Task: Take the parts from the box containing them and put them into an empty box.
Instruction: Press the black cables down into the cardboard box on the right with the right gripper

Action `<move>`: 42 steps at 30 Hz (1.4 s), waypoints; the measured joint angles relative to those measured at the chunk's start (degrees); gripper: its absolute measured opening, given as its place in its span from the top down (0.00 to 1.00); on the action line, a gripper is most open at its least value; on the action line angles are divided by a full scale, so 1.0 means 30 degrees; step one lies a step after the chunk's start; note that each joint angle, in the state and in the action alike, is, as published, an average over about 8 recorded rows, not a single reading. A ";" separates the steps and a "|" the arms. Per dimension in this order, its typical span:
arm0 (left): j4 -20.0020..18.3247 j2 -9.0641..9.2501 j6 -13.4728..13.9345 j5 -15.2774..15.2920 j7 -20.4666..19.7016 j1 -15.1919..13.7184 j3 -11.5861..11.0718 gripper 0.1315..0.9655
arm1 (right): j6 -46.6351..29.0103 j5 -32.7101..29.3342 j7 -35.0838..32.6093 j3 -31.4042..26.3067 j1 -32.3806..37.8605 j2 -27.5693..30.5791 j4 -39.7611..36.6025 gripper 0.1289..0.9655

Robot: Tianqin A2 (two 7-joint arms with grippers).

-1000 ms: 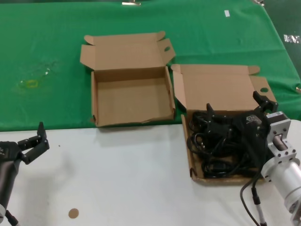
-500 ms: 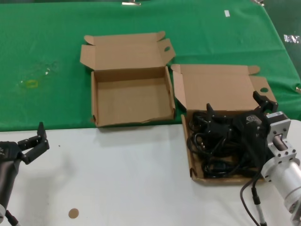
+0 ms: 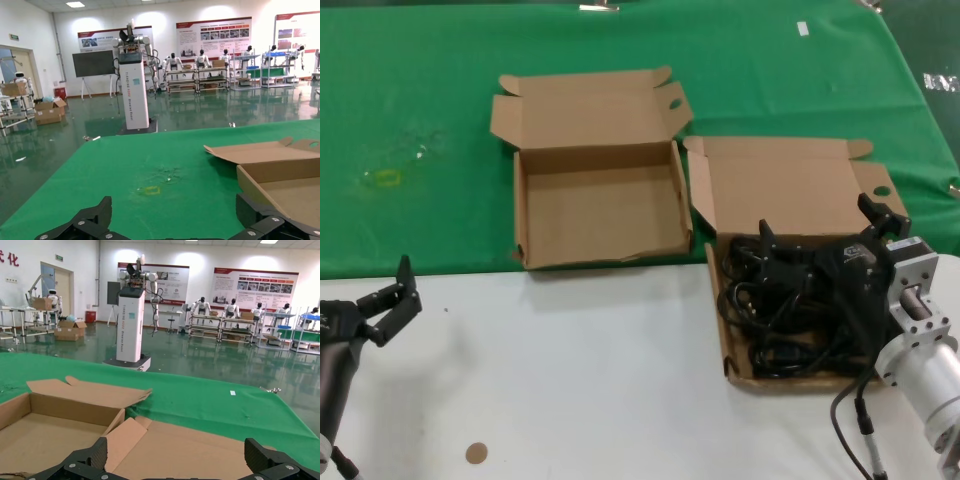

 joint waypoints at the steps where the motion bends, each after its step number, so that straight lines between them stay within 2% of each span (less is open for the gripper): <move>1: 0.0000 0.0000 0.0000 0.0000 0.0000 0.0000 0.0000 0.06 | 0.0000 0.0000 0.0000 0.0000 0.0000 0.0000 0.0000 0.00; 9: 0.0000 0.0000 0.0000 0.0001 0.0000 0.0000 0.0000 0.18 | -0.0033 -0.0005 0.0000 -0.0112 0.0035 0.0065 -0.0051 0.00; 15: 0.0000 0.0000 0.0000 0.0002 0.0000 0.0000 0.0000 0.35 | 0.0514 0.0417 0.0275 -0.0856 0.0180 0.0638 -0.0177 0.00; 18: 0.0000 0.0000 0.0000 0.0002 0.0000 0.0000 0.0000 0.40 | 0.0934 0.0799 0.0407 -0.1471 0.0312 0.1151 -0.0220 0.00; 26: 0.0000 0.0000 0.0000 0.0002 -0.0001 0.0000 0.0000 0.67 | 0.0884 0.1487 0.0814 -0.3251 0.1175 0.3302 -0.0131 0.00; 27: 0.0000 0.0000 0.0000 0.0002 -0.0001 0.0000 0.0000 0.67 | 0.0711 0.1523 0.0956 -0.3521 0.1370 0.3706 -0.0125 0.00; 30: 0.0000 0.0000 0.0000 0.0002 -0.0001 0.0000 0.0000 0.67 | -0.0099 0.1470 0.1557 -0.4356 0.2076 0.5062 -0.0137 0.00; 36: 0.0000 0.0000 0.0000 0.0002 -0.0001 0.0000 0.0000 0.81 | -0.3206 0.0800 0.2679 -0.5529 0.4010 0.7774 -0.0525 0.00; 42: 0.0000 0.0000 0.0000 0.0002 -0.0001 0.0000 0.0001 0.89 | -0.7677 0.0512 0.1719 -0.5750 0.6421 0.9414 -0.1831 0.00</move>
